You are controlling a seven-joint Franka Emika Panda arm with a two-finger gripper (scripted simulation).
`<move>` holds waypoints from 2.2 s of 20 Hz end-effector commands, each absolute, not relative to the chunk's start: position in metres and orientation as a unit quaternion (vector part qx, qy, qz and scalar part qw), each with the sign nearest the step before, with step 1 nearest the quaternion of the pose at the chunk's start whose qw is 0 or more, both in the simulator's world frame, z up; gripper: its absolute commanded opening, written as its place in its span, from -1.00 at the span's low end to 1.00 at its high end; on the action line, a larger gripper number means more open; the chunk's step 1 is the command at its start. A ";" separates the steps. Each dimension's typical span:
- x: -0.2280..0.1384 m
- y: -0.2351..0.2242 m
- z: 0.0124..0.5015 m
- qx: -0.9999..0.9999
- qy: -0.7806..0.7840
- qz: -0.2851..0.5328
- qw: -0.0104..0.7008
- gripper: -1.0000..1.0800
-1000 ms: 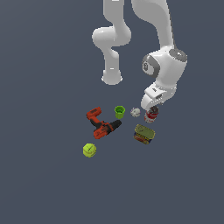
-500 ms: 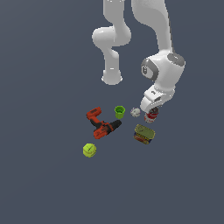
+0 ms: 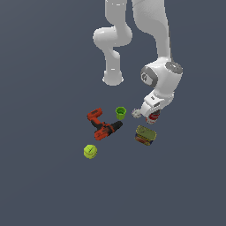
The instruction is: Pick up a designated object from a clutter of objects.
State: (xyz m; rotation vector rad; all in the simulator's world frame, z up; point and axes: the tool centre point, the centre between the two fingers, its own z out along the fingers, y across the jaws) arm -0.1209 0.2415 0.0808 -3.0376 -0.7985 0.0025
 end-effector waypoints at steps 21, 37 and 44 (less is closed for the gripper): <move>-0.113 0.223 0.098 -0.967 -0.254 0.000 0.000 -1.00; -0.067 0.118 0.201 -0.967 -0.255 0.000 0.003 -1.00; -0.039 0.055 0.261 -0.967 -0.255 0.000 0.003 -1.00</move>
